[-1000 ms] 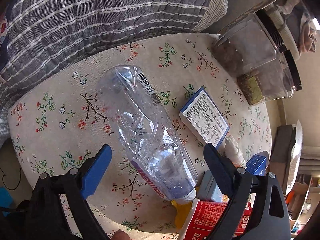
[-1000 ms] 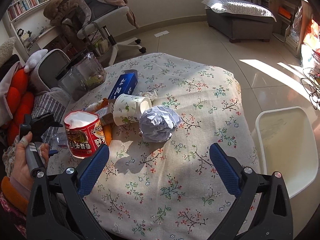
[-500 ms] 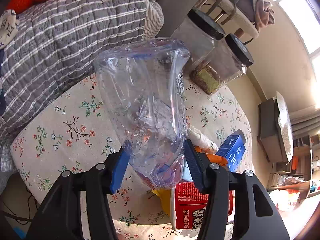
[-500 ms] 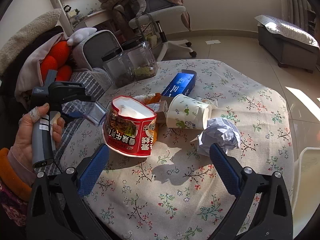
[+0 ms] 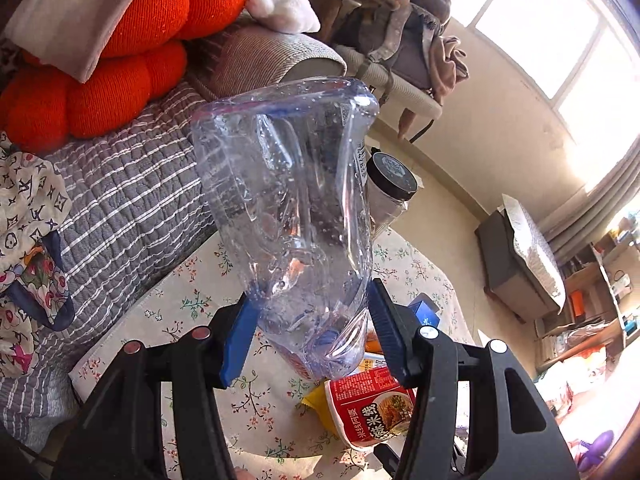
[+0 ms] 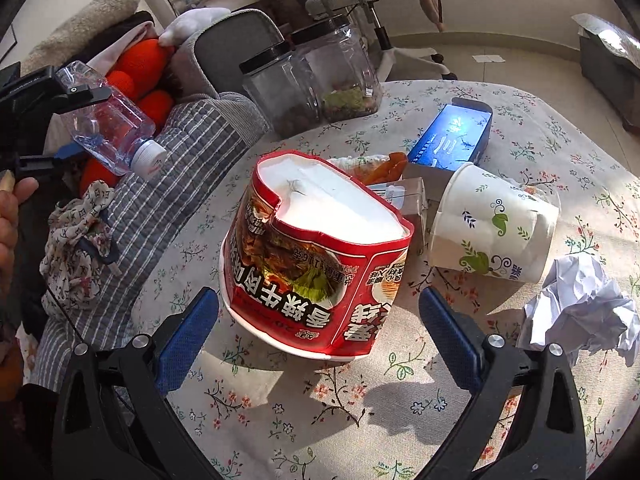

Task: Collect trash
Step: 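Lift the bottle with the left tool while the right tool grasps the red noodle cup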

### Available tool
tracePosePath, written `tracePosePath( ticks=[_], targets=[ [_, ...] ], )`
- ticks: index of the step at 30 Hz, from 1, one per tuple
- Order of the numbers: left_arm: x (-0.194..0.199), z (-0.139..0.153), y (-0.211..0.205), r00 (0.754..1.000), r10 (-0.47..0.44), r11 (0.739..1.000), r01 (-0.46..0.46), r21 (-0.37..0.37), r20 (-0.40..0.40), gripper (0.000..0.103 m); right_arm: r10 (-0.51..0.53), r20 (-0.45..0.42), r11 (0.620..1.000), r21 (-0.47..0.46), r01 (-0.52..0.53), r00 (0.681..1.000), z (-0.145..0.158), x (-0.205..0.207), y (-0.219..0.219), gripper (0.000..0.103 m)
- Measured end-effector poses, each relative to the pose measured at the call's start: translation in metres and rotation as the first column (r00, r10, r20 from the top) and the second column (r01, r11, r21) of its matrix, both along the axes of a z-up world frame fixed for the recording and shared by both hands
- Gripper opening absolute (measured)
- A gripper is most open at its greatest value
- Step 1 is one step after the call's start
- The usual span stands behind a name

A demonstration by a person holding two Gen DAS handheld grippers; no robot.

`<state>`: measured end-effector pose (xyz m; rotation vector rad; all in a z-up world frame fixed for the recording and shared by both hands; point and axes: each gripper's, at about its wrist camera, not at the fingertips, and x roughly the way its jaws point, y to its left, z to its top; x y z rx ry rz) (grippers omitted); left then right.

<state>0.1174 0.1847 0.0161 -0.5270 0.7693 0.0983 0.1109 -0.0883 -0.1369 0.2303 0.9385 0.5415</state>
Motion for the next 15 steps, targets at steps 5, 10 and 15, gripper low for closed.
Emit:
tracePosePath(
  ticks=[5, 10, 15],
  targets=[
    [-0.009, -0.002, -0.002, 1.0, -0.009, 1.0, 0.009, 0.014, 0.001, 0.054, 0.014, -0.052, 0.993, 0.117, -0.008, 0.999, -0.019, 0.023, 0.001, 0.096],
    [-0.005, -0.008, -0.006, 0.999, -0.029, 0.999, 0.03, 0.02, -0.02, 0.054, 0.029, -0.068, 0.981, 0.196, -0.016, 0.997, -0.019, 0.033, 0.007, 0.096],
    [-0.002, -0.012, -0.008, 0.999, -0.034, 0.999, 0.035, 0.031, -0.031, 0.054, 0.043, -0.048, 0.979, 0.201, -0.032, 0.998, -0.01, 0.029, 0.02, 0.083]
  ],
)
